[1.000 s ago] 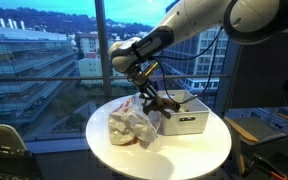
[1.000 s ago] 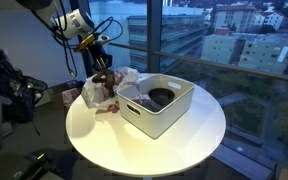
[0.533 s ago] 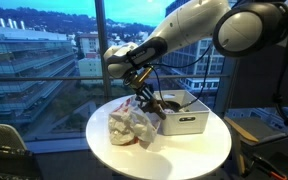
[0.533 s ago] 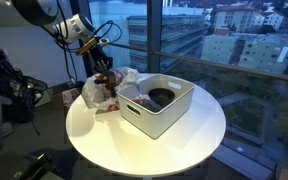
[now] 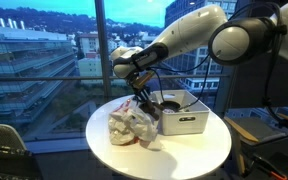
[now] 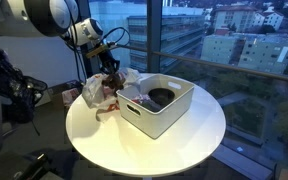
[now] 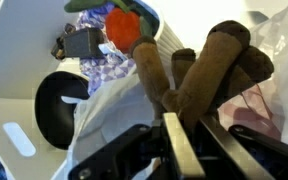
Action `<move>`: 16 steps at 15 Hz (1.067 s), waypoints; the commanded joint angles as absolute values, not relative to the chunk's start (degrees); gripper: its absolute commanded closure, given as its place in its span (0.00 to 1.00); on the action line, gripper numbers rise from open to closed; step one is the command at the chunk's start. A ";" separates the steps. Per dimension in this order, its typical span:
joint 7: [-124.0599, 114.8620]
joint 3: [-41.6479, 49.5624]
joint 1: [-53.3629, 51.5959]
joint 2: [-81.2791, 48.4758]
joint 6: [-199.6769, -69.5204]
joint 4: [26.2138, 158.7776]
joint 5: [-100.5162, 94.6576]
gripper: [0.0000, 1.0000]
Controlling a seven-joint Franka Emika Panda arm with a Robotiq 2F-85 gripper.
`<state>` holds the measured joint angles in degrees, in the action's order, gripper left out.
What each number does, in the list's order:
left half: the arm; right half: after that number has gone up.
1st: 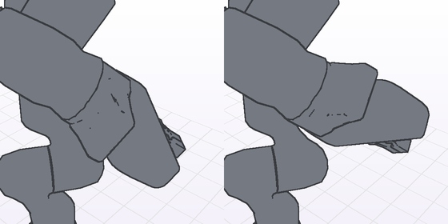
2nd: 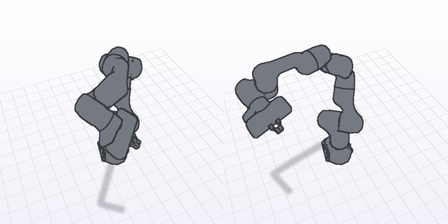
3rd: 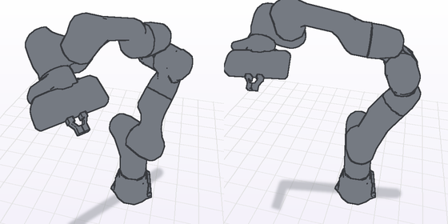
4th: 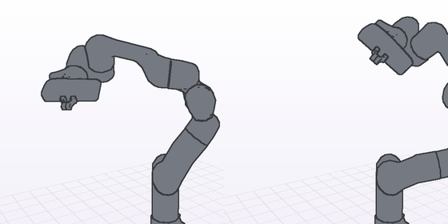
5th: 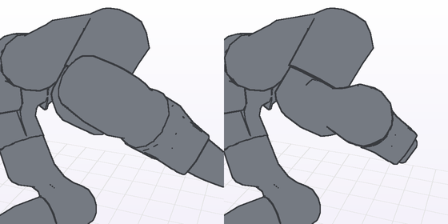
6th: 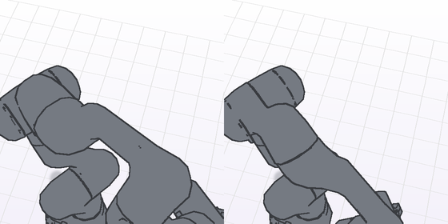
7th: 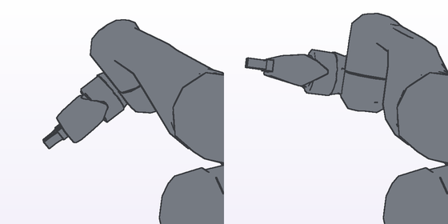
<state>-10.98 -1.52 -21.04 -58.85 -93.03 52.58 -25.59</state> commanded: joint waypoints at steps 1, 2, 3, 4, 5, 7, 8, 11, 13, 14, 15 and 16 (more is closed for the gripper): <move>-7.17 -4.45 -18.69 -59.65 -96.56 50.21 -22.13 0.93; -6.25 -5.55 -17.71 -59.59 -97.01 50.33 -20.20 0.93; -5.62 -6.25 -17.04 -59.50 -97.62 50.56 -18.79 0.93; -5.21 -6.85 -16.42 -59.44 -98.32 50.73 -17.48 0.93; -4.71 -7.63 -15.58 -59.29 -99.13 51.03 -16.06 0.93; -3.00 -9.66 -13.70 -58.90 -100.89 51.42 -12.76 0.93; -2.40 -10.27 -13.08 -58.84 -101.72 51.62 -11.66 0.90; -1.82 -10.83 -11.83 -58.43 -103.40 52.52 -10.35 0.52; -2.82 -9.84 -12.23 -57.45 -105.10 53.89 -11.92 0.38; -3.57 -9.14 -12.78 -56.57 -105.41 54.88 -13.01 0.29; -4.60 -8.32 -13.35 -55.77 -106.37 55.76 -14.33 0.22; -5.84 -7.55 -13.98 -54.50 -105.73 56.83 -15.57 0.13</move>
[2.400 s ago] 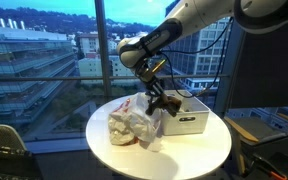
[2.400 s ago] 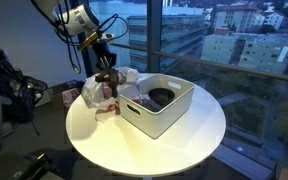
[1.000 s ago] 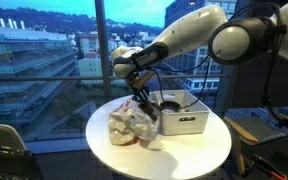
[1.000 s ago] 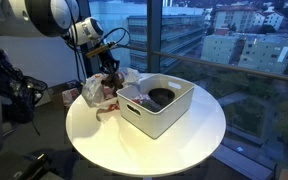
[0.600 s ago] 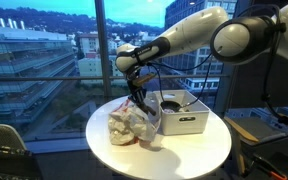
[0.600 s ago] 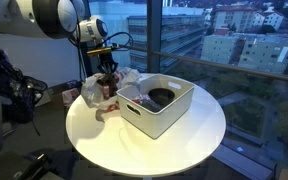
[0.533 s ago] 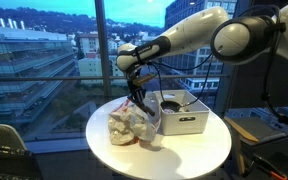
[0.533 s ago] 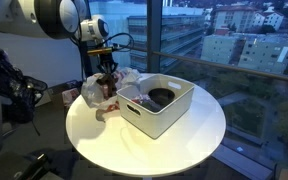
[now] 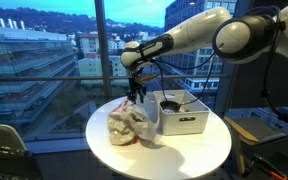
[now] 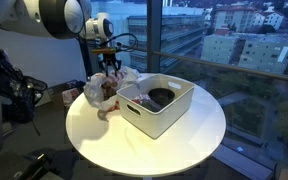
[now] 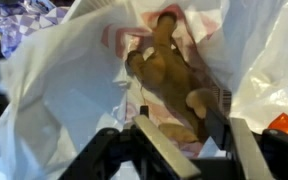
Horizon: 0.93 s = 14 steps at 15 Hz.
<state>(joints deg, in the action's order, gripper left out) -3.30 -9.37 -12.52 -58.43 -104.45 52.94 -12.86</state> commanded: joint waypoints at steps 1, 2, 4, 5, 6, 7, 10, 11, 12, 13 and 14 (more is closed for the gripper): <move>-7.43 -6.78 -14.56 -53.36 -105.13 57.67 -16.82 0.07; -9.22 -5.86 -15.13 -51.90 -104.65 58.81 -18.41 0.01; -12.98 -4.48 -15.90 -48.97 -103.78 61.10 -20.69 0.00; -15.24 -4.02 -15.52 -46.94 -104.15 62.81 -20.93 0.00; -17.08 -3.62 -15.12 -45.36 -104.51 63.97 -20.87 0.00; -19.13 -3.18 -14.51 -43.84 -104.70 65.06 -20.33 0.00; -24.90 -2.36 -11.58 -39.99 -105.17 68.50 -16.93 0.01; -25.69 -2.25 -9.81 -38.69 -105.99 69.79 -15.46 0.00; -26.32 -2.15 -7.99 -37.59 -106.97 71.14 -13.97 0.00; -25.80 -0.23 -7.16 -36.76 -108.01 72.26 -10.78 0.00; -25.94 0.35 -5.42 -36.08 -109.34 73.50 -8.89 0.00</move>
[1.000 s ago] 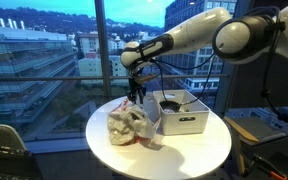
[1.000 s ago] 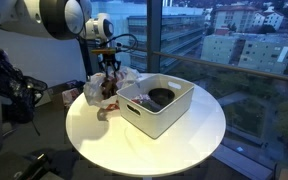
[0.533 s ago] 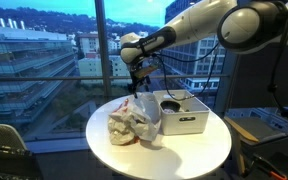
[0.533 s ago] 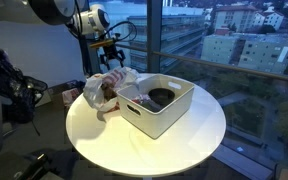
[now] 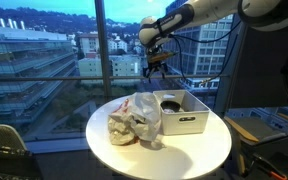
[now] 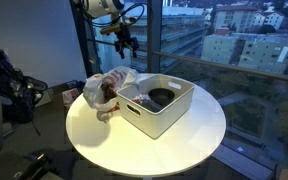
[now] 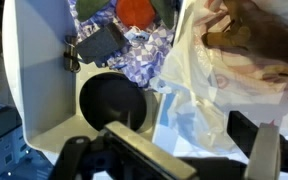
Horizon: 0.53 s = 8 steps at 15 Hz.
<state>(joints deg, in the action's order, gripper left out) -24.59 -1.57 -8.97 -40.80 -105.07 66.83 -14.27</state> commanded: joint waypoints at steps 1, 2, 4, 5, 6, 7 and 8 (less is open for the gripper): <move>-25.87 1.15 -3.83 -35.67 -110.67 74.59 -6.76 0.00; -25.60 1.96 -1.99 -35.83 -112.89 75.62 -4.76 0.00; -25.69 3.28 1.19 -36.73 -116.21 76.72 -0.61 0.00; -25.94 3.77 2.62 -37.57 -118.01 77.07 1.51 0.00; -26.46 4.12 3.73 -38.47 -120.13 77.57 3.62 0.00; -27.34 4.53 4.41 -39.61 -123.02 78.02 5.36 0.00; -27.89 4.63 5.13 -40.85 -125.79 78.33 7.33 0.00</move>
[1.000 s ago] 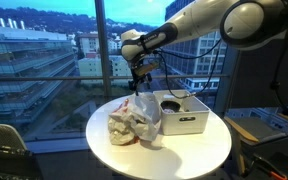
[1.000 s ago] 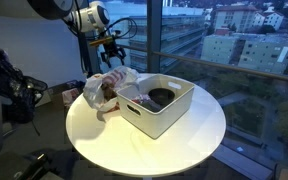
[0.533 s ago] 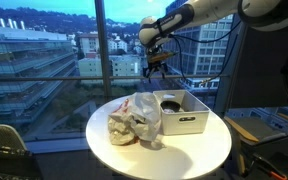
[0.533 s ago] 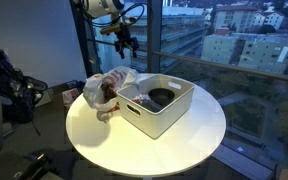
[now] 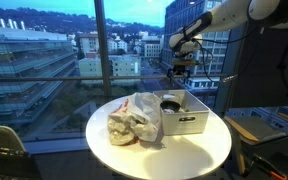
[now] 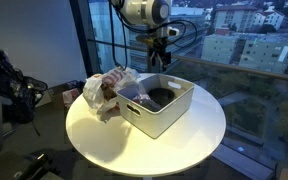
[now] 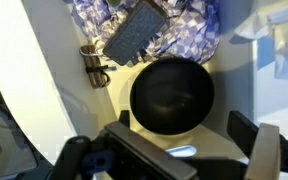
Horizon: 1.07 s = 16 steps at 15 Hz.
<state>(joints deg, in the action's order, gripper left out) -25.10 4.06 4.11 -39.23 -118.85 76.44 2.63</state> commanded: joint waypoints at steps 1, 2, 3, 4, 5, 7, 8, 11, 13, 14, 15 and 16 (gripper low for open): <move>-28.71 4.92 5.47 -42.02 -128.65 78.46 8.73 0.00; -29.65 5.29 5.57 -43.49 -130.63 78.16 9.73 0.00; -31.44 6.15 5.22 -45.46 -132.39 77.36 10.00 0.00; -32.98 6.87 4.87 -47.23 -132.82 76.45 10.02 0.00; -34.58 7.42 4.54 -48.73 -132.90 75.82 9.86 0.00; -37.23 8.62 3.76 -51.51 -134.18 74.96 8.75 0.00; -38.27 9.24 3.42 -52.72 -134.58 74.45 8.31 0.00; -40.77 10.18 3.03 -56.31 -136.18 71.94 8.27 0.00; -41.79 10.97 2.52 -58.31 -135.87 69.81 7.33 0.00; -42.15 10.92 2.61 -59.31 -135.34 68.49 7.39 0.00; -42.51 10.95 2.71 -60.31 -134.48 67.21 7.39 0.00; -42.99 11.17 2.62 -61.39 -133.81 66.14 7.17 0.00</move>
